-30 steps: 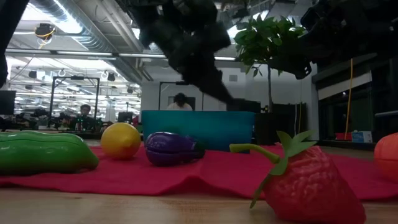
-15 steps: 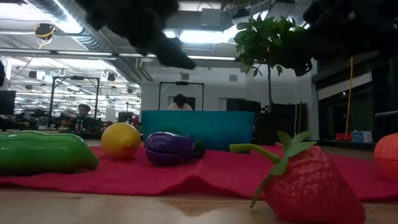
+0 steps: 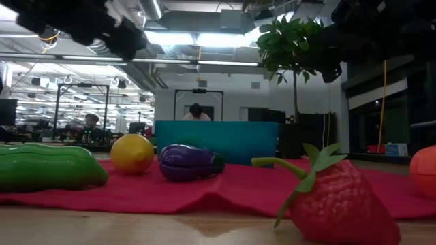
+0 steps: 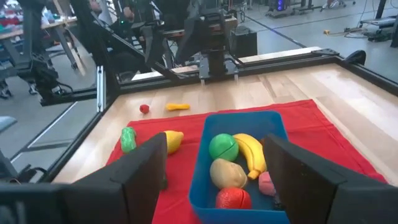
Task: Pick and placing Produce into tupperware
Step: Put the yellow corn into the blue bin
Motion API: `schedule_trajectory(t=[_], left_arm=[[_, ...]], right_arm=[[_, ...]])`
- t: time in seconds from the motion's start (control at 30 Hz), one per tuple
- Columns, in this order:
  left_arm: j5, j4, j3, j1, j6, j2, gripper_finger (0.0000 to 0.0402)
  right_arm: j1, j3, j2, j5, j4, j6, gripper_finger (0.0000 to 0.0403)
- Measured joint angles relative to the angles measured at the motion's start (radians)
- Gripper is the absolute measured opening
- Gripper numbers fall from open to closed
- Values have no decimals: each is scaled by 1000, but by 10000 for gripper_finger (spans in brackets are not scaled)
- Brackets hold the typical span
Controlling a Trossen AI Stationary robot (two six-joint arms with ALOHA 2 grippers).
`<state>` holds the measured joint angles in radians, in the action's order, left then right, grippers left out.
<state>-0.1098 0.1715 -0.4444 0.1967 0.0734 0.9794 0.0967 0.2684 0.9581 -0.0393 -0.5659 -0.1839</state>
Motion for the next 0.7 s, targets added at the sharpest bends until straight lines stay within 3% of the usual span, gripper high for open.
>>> schedule_trajectory(t=[0.3,0.7], left_arm=[[180,-7,145,110,-67,-202,263],[187,-31,248,193,-71,-340,263]], right_arm=[[0,0,0,0,7,-71,267],[0,0,0,-1,17,-72,267]])
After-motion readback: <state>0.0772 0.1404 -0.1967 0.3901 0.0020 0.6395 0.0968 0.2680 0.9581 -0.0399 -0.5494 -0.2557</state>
